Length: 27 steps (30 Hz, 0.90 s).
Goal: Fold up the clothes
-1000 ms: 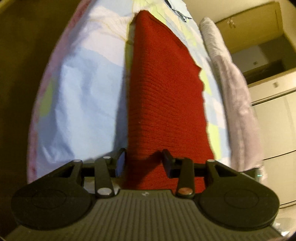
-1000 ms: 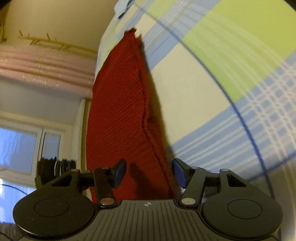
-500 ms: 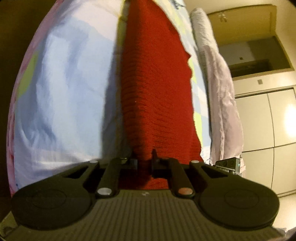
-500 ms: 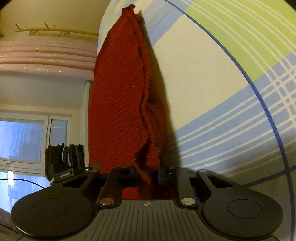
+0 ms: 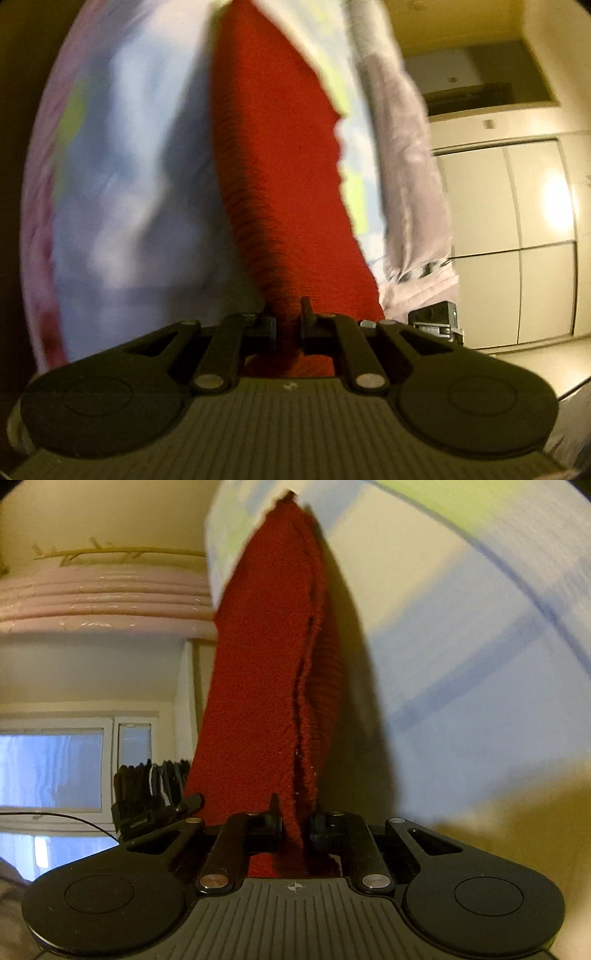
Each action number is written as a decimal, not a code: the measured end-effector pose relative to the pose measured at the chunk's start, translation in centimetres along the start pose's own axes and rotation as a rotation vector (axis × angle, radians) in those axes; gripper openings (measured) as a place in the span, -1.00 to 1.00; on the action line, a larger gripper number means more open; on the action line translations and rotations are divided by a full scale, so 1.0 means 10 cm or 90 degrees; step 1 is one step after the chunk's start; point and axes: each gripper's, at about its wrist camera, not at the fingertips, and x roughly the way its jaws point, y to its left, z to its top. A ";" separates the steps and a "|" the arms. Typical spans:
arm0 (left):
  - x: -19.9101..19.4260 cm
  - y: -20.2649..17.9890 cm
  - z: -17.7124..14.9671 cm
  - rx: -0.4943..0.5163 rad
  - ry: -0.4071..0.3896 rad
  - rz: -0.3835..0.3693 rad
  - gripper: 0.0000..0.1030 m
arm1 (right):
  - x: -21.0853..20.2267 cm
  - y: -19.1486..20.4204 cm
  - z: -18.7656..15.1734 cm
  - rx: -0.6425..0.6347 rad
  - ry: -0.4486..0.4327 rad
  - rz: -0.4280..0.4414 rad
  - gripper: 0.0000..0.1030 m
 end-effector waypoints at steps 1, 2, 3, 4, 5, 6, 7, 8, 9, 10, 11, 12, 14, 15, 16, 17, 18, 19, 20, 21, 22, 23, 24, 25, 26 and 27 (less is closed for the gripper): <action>0.02 0.08 -0.05 -0.022 0.008 0.008 -0.86 | 0.00 -0.04 -0.07 0.016 0.005 -0.004 -0.81; 0.04 0.15 -0.10 -0.043 0.015 0.014 -0.86 | 0.01 -0.05 -0.07 0.025 0.006 -0.005 -0.80; 0.04 0.17 -0.11 -0.059 0.013 0.011 -0.86 | 0.01 -0.06 -0.07 0.034 0.007 -0.007 -0.80; 0.04 0.15 -0.08 -0.064 0.011 0.002 -0.86 | 0.01 -0.06 -0.08 0.043 0.008 -0.008 -0.80; 0.03 0.13 -0.04 -0.067 0.011 -0.006 -0.86 | 0.01 -0.07 -0.08 0.052 0.009 -0.009 -0.80; 0.03 0.05 0.02 -0.064 0.017 -0.014 -0.86 | 0.02 -0.07 -0.08 0.061 0.010 -0.010 -0.80; 0.03 -0.02 0.08 -0.060 0.024 -0.021 -0.86 | 0.02 -0.08 -0.08 0.070 0.011 -0.011 -0.80; 0.03 -0.08 0.14 -0.060 0.029 -0.030 -0.86 | 0.01 -0.05 -0.06 0.073 0.013 -0.013 -0.79; 0.03 -0.13 0.23 -0.077 0.031 -0.045 -0.86 | -0.03 0.04 0.01 0.063 0.018 -0.016 -0.79; 0.02 -0.18 0.32 -0.094 0.032 -0.059 -0.86 | -0.07 0.15 0.08 0.055 0.022 -0.018 -0.79; 0.02 -0.22 0.41 -0.111 0.033 -0.074 -0.85 | -0.12 0.26 0.18 0.048 0.024 -0.014 -0.79; 0.01 -0.27 0.50 -0.127 0.034 -0.089 -0.85 | -0.15 0.35 0.29 0.044 0.021 -0.007 -0.79; 0.00 -0.30 0.73 -0.164 0.025 -0.116 -0.85 | -0.23 0.55 0.50 0.036 0.017 0.006 -0.78; 0.03 -0.28 0.88 -0.187 0.014 -0.127 -0.84 | -0.25 0.63 0.62 0.035 0.013 0.013 -0.78; 0.05 -0.25 1.02 -0.209 0.002 -0.138 -0.84 | -0.23 0.69 0.77 0.040 0.006 0.021 -0.78; 0.09 -0.22 1.16 -0.233 -0.010 -0.149 -0.84 | -0.22 0.74 0.91 0.045 -0.003 0.027 -0.78; 0.16 -0.14 1.29 -0.264 -0.023 -0.161 -0.83 | -0.18 0.74 1.07 0.060 -0.020 0.031 -0.77; 0.24 -0.07 1.42 -0.296 -0.037 -0.173 -0.82 | -0.09 0.70 1.23 0.086 -0.041 0.039 -0.78; 0.32 0.01 1.55 -0.327 -0.050 -0.183 -0.81 | -0.01 0.66 1.39 0.113 -0.063 0.046 -0.78; 0.40 0.10 1.66 -0.358 -0.067 -0.185 -0.77 | 0.08 0.62 1.54 0.139 -0.085 0.053 -0.77; 0.48 0.20 1.76 -0.390 -0.084 -0.186 -0.76 | 0.16 0.58 1.70 0.166 -0.106 0.060 -0.77; 0.57 0.27 1.84 -0.426 -0.100 -0.187 -0.74 | 0.26 0.52 1.84 0.195 -0.125 0.063 -0.77; 0.65 0.34 1.90 -0.458 -0.113 -0.188 -0.73 | 0.37 0.42 1.94 0.228 -0.140 0.060 -0.65; 0.73 0.40 1.96 -0.489 -0.124 -0.190 -0.72 | 0.49 0.33 2.03 0.260 -0.155 0.057 -0.54; 0.76 0.45 1.99 -0.509 -0.129 -0.194 -0.72 | 0.60 0.24 2.13 0.293 -0.170 0.053 -0.44; 0.77 0.49 2.03 -0.518 -0.130 -0.199 -0.71 | 0.70 0.16 2.20 0.321 -0.186 0.058 -0.38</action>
